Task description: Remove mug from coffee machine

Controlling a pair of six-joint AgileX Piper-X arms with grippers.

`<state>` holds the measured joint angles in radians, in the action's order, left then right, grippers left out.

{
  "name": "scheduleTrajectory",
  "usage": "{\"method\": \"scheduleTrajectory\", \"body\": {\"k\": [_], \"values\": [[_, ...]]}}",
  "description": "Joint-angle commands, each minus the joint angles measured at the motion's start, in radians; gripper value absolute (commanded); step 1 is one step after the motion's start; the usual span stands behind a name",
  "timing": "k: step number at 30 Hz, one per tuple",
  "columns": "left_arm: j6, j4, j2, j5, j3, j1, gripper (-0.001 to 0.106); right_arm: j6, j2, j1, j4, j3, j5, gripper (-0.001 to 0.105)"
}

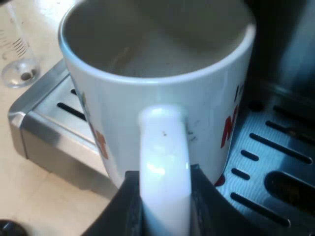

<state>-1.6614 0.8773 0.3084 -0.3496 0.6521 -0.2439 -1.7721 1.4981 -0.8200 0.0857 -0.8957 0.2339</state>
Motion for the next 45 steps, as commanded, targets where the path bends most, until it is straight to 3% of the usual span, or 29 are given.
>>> {"method": "scheduleTrajectory", "body": {"k": [1,25,38,42,45], "values": [[0.005,-0.007,0.000,-0.007,0.003,-0.002,0.087,-0.004,-0.033,-0.006,-0.004,0.015,-0.005,0.000],[0.005,-0.007,0.000,-0.007,0.003,-0.002,0.087,0.019,-0.275,-0.011,-0.012,0.191,0.052,0.000],[0.005,-0.007,0.000,-0.007,0.003,-0.002,0.087,0.023,-0.399,-0.011,-0.158,0.209,0.055,0.000],[0.005,-0.007,0.000,-0.076,0.003,-0.006,0.087,0.035,-0.461,-0.013,-0.218,0.209,0.055,0.000],[0.005,-0.007,0.000,-0.083,0.003,-0.006,0.087,0.051,-0.517,-0.012,-0.278,0.209,0.078,0.000]]}}
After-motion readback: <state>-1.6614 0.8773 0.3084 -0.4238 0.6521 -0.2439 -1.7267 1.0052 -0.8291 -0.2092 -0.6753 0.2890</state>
